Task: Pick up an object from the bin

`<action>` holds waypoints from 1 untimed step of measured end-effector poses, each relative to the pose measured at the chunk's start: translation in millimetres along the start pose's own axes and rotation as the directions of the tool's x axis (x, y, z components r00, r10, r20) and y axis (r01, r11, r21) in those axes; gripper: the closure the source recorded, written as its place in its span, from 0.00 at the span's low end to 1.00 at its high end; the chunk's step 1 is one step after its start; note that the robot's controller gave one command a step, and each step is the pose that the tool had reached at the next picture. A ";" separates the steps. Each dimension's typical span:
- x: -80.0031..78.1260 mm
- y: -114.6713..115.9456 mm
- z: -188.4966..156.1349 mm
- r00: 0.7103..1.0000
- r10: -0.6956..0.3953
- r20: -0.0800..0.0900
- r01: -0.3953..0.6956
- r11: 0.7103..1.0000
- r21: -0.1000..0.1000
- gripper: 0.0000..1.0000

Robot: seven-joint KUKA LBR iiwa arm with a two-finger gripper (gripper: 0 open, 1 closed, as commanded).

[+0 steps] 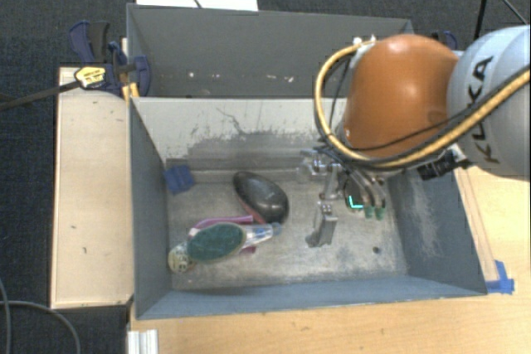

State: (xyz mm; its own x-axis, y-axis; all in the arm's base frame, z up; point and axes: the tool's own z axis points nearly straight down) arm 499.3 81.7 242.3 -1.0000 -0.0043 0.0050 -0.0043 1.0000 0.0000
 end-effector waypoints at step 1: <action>-3.4 72.1 128.0 0.938 -0.345 0.002 0.345 0.938 0.000 0.00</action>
Offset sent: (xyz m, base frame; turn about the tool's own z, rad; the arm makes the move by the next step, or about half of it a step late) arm 0.0034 0.0707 -0.1259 -0.3510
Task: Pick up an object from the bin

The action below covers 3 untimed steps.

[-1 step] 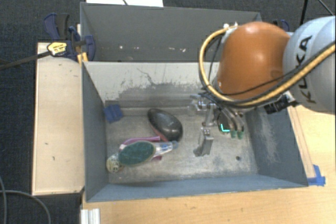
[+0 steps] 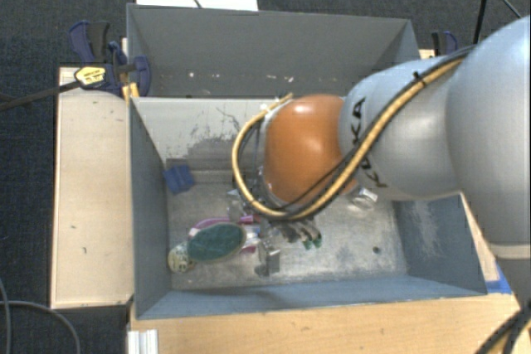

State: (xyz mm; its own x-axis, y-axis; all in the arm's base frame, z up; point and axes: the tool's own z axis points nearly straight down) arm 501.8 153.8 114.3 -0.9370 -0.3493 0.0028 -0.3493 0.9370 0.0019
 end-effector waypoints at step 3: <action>-55.2 66.5 -124.8 0.999 -0.037 0.014 0.037 0.999 0.001 1.00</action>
Offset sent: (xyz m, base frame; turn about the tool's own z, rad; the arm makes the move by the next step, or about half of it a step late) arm 0.0290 0.0722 -0.0407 -0.0292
